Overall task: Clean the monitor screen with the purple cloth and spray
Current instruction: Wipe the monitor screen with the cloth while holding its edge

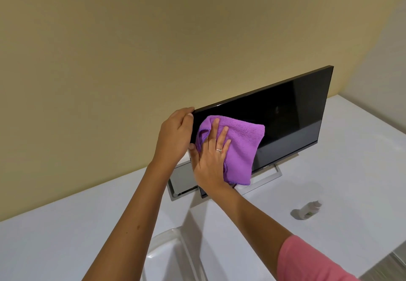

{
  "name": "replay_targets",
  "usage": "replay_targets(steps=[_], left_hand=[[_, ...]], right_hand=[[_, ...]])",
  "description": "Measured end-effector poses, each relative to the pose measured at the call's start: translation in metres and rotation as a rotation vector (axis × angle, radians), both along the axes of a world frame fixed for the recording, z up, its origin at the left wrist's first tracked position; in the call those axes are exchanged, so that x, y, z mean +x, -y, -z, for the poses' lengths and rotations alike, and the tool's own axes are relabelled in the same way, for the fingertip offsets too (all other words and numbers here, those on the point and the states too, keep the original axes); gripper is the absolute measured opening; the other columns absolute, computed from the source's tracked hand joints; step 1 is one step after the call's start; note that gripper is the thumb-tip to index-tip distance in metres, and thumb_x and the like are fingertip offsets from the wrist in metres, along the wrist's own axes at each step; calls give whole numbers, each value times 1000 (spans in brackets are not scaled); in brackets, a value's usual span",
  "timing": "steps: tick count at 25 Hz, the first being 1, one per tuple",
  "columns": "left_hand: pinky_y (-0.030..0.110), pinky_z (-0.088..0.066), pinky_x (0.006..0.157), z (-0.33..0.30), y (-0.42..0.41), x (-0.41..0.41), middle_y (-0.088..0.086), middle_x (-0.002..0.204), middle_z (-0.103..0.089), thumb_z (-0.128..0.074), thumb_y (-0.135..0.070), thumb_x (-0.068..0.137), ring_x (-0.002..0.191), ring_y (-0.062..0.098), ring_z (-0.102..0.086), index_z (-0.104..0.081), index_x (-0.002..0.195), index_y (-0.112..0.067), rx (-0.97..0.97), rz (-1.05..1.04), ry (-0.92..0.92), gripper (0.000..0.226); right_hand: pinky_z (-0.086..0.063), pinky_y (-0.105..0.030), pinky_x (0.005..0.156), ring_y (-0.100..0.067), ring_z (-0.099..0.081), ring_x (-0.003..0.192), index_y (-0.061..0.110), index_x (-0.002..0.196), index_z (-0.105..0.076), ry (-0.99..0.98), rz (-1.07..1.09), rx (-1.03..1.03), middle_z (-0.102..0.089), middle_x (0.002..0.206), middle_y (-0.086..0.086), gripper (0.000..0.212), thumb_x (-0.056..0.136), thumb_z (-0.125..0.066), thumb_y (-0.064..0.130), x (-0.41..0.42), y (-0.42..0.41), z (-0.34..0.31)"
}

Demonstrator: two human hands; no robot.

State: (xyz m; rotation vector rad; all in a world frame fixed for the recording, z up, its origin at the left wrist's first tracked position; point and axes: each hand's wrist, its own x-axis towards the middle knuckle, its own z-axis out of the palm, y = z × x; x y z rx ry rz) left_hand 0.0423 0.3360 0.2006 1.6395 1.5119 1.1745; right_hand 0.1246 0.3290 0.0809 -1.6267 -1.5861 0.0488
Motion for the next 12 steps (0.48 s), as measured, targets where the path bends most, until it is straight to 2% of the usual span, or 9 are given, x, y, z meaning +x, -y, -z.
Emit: replay_targets(steps=[3, 5, 7, 9, 12], left_hand=[[22, -37, 100, -2, -2, -1, -2, 126, -61, -40, -18, 96, 113, 8, -52, -63, 122, -17, -13, 0, 17, 34], [20, -37, 99, -3, -3, -3, -4, 125, -61, -40, -18, 96, 112, 6, -52, -63, 121, -18, -21, 5, 22, 34], [19, -36, 99, -2, -2, -3, -5, 125, -61, -39, -17, 96, 113, 5, -51, -63, 122, -19, -21, 8, 18, 36], [20, -36, 101, -3, -1, -3, -6, 125, -61, -38, -16, 95, 114, 4, -51, -63, 122, -20, -18, 13, 28, 37], [30, -39, 105, -2, -2, -4, -9, 121, -61, -37, -15, 91, 115, 5, -52, -63, 121, -20, -30, 25, 76, 40]], right_hand=[[-9, -53, 115, -34, -1, 146, 13, 151, 1, 124, -16, 22, 2, 160, 0, 68, 99, -21, 52, 13, -6, 2], [-10, -51, 116, -30, 0, 146, 12, 151, 10, 163, -34, 54, 2, 159, -1, 75, 97, -30, 46, 23, -8, 1], [-7, -47, 118, -25, 5, 146, 13, 148, 19, 107, -8, 61, 4, 158, -4, 79, 97, -32, 43, 34, -12, -3], [-9, -48, 118, -22, 9, 147, 12, 146, 24, 13, 66, 43, 7, 158, -6, 76, 99, -27, 45, 47, -20, -11], [-9, -51, 118, -17, 12, 147, 15, 145, 24, -129, 50, 66, 6, 159, -4, 73, 100, -27, 41, 60, -29, -20]])
